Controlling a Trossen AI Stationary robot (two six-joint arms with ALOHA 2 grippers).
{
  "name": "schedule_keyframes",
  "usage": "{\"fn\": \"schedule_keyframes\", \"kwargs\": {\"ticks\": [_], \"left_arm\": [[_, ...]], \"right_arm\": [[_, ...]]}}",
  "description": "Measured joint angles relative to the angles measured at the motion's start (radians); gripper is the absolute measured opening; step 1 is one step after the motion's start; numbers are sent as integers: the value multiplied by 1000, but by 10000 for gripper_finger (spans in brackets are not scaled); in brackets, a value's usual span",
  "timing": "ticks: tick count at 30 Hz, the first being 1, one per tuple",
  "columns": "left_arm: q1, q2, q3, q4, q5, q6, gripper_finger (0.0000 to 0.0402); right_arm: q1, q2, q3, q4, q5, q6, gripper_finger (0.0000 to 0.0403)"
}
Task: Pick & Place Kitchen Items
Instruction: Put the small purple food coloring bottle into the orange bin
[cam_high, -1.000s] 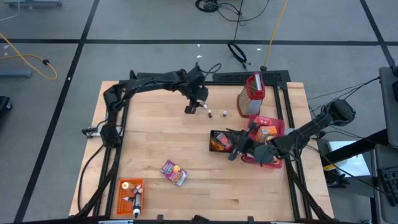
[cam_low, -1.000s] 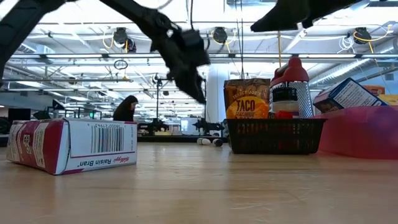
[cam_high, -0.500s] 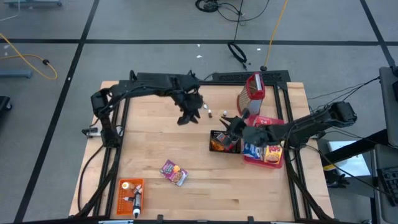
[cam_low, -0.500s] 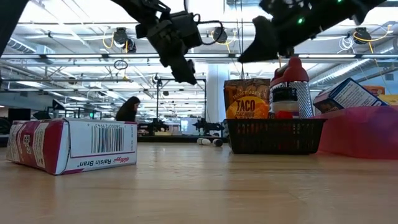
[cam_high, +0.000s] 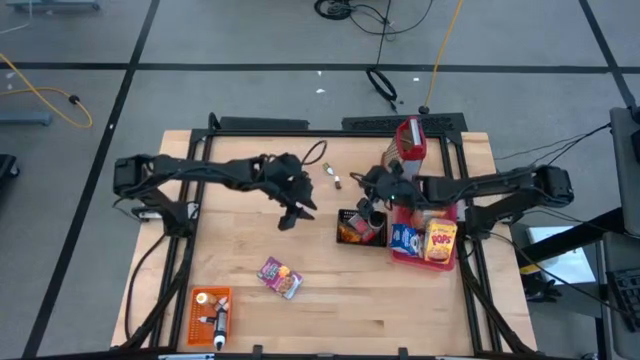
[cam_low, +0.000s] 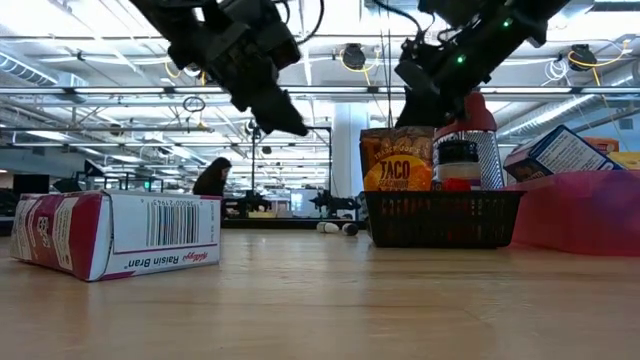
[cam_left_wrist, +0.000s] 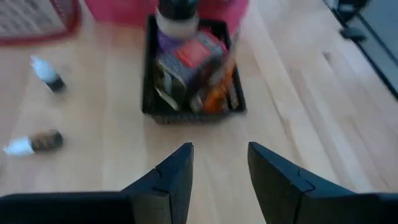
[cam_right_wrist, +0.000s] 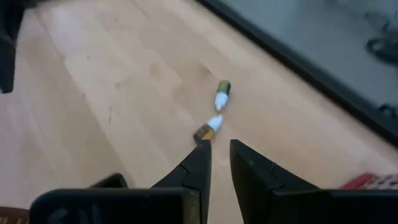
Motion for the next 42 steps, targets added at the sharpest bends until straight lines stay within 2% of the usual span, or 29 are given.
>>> {"fn": "schedule_keyframes", "kwargs": {"ticks": [6, 13, 20, 32, 42], "left_arm": [[-52, -17, -66, 136, -65, -76, 152], [-113, -18, -70, 161, -92, -92, 152], [-145, -17, -70, 204, -157, -88, 152], [-150, -17, -70, 263, -175, -87, 152], [-150, -17, -69, 261, -175, -87, 152]], "right_arm": [[-89, 32, 15, -49, -176, 36, 54], [-165, 149, 16, -51, -255, 33, 54], [-185, 237, 38, -53, -256, 11, 63], [-223, 284, 45, -31, -255, -13, 130], [-230, 416, 43, 124, -257, -77, 116]]}}
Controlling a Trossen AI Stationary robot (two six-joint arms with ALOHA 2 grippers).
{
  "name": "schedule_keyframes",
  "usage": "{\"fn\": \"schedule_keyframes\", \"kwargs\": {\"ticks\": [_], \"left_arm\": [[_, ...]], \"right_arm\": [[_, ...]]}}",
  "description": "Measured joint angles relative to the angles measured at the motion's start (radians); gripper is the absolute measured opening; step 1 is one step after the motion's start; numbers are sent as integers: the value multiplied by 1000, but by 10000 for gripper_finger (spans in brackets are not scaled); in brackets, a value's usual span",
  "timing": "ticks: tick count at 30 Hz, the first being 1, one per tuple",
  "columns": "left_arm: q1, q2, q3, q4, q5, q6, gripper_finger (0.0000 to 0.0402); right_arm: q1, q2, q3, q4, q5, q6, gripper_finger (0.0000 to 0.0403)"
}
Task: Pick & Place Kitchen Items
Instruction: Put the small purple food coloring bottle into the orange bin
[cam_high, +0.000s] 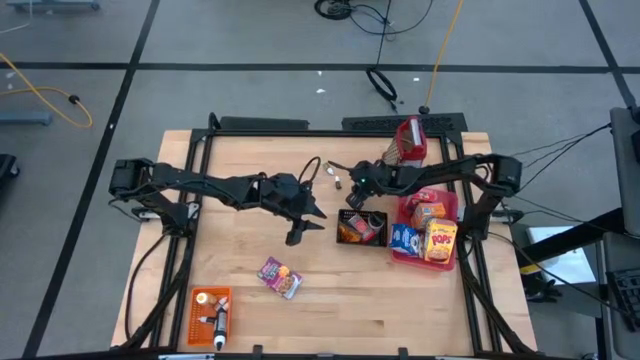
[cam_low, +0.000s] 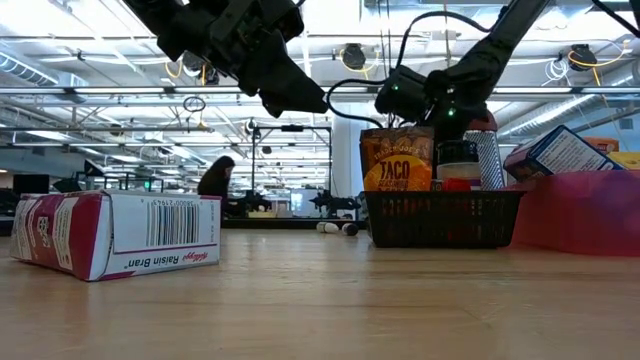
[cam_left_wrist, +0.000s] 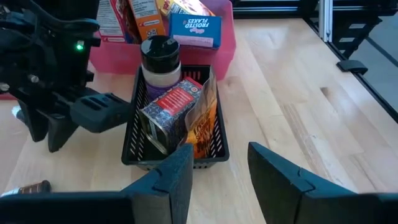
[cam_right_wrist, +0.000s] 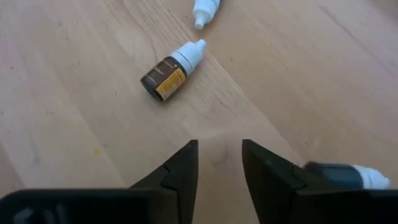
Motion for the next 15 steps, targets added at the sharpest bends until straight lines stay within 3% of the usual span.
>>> {"fn": "schedule_keyframes", "kwargs": {"ticks": [11, 15], "left_arm": [[0, 0, 0, 1, 0, 18, 152], [0, 0, 0, 3, 0, 26, 152]], "right_arm": [[1, -114, 0, -41, 2, -34, 71], [3, -164, 30, -190, 0, -71, 76]]}}
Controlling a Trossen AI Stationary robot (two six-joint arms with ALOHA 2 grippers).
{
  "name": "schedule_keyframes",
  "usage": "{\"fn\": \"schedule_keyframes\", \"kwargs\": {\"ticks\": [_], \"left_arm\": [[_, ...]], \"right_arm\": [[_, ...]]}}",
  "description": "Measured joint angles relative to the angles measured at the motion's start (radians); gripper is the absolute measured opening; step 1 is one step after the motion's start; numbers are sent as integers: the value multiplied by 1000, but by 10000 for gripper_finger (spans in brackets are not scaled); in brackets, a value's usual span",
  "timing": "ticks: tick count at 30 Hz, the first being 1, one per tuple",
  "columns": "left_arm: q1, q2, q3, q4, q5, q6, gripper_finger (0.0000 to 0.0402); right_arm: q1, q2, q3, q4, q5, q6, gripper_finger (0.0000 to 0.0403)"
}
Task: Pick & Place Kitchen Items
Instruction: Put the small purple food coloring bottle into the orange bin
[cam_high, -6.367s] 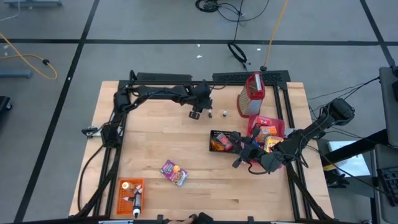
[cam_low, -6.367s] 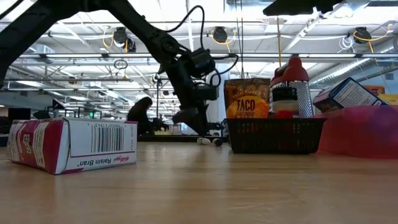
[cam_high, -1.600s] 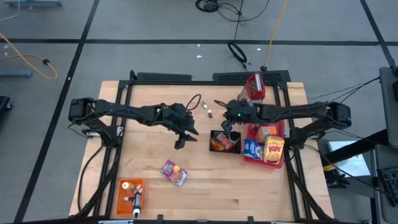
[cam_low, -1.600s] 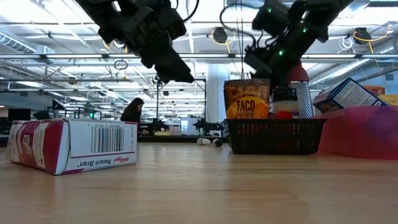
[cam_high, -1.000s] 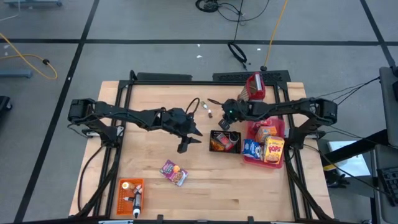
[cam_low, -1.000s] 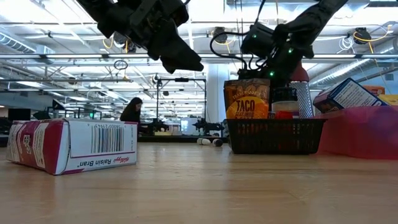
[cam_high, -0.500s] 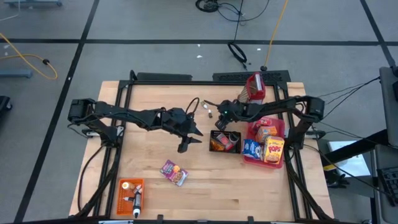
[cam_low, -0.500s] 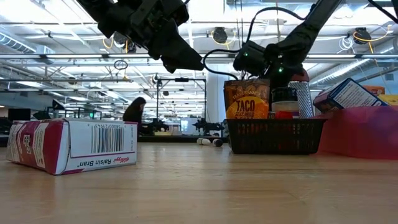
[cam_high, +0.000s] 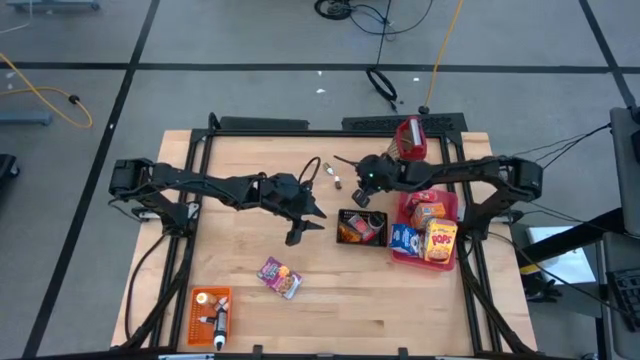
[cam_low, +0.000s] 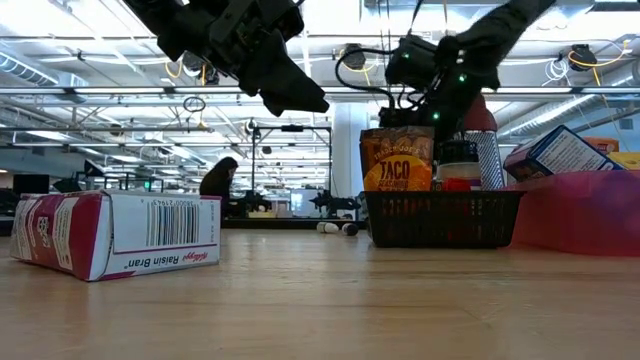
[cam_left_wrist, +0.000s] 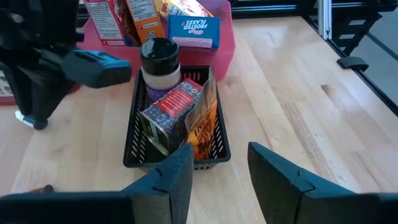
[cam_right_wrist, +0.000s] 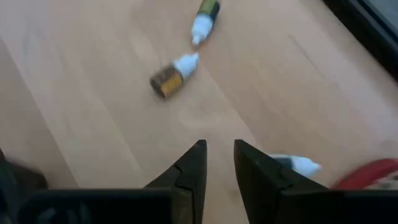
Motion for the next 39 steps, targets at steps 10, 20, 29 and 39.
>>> {"fn": "schedule_keyframes", "kwargs": {"ticks": [10, 20, 29, 39], "left_arm": [[0, 0, 0, 13, 0, 11, 152], [0, 0, 0, 17, 0, 15, 152], [0, 0, 0, 18, 0, 23, 152], [0, 0, 0, 18, 0, 27, 152]], "right_arm": [[15, 39, 315, -487, 2, -333, 79], [-80, 131, 412, -695, 0, -488, 79], [-125, 201, 412, -697, -77, -561, 73], [-141, 277, 411, -666, -77, -665, 73]]}}
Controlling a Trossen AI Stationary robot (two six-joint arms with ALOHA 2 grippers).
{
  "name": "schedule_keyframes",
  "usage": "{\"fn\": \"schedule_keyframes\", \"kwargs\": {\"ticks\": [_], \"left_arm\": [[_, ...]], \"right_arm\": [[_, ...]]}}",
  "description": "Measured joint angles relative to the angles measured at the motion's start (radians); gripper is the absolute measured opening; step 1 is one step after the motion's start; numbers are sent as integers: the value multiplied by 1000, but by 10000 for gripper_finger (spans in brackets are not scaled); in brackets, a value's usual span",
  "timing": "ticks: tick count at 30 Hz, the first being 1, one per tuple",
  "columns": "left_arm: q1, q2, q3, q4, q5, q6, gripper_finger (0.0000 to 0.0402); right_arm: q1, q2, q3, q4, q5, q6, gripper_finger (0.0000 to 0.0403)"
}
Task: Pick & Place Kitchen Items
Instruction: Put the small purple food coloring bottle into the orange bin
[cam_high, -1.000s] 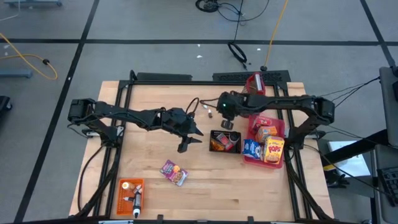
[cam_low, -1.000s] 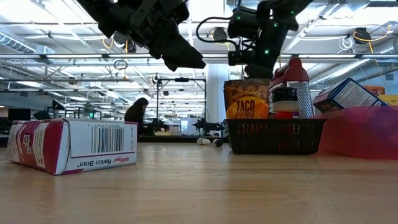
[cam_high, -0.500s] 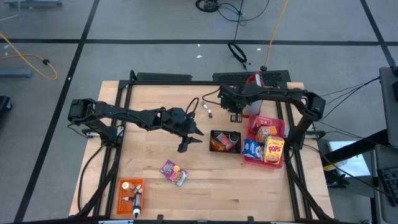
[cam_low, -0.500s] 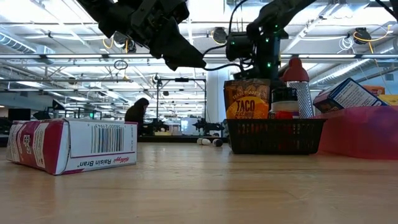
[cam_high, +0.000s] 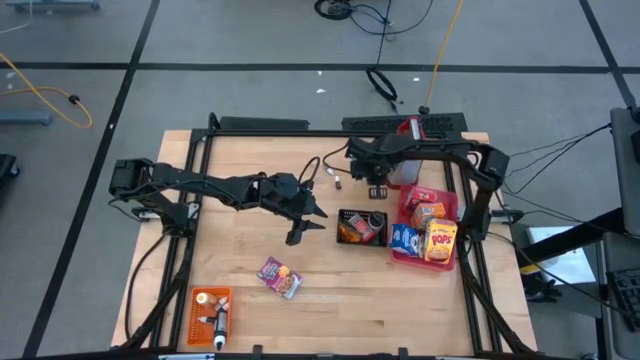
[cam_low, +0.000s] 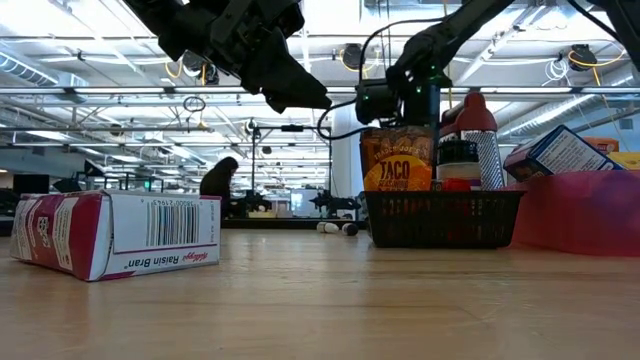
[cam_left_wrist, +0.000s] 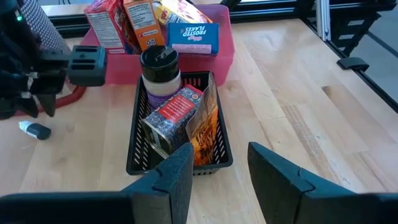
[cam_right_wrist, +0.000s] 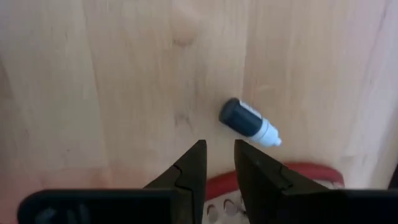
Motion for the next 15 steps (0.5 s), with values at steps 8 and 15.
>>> {"fn": "schedule_keyframes", "kwargs": {"ticks": [8, 15], "left_arm": [[0, 0, 0, 0, 0, 2, 152], [0, 0, 0, 0, 0, 10, 152]], "right_arm": [[-18, -1, 0, 30, -1, -52, 73], [-25, -1, -39, 79, 1, -87, 73]]}}
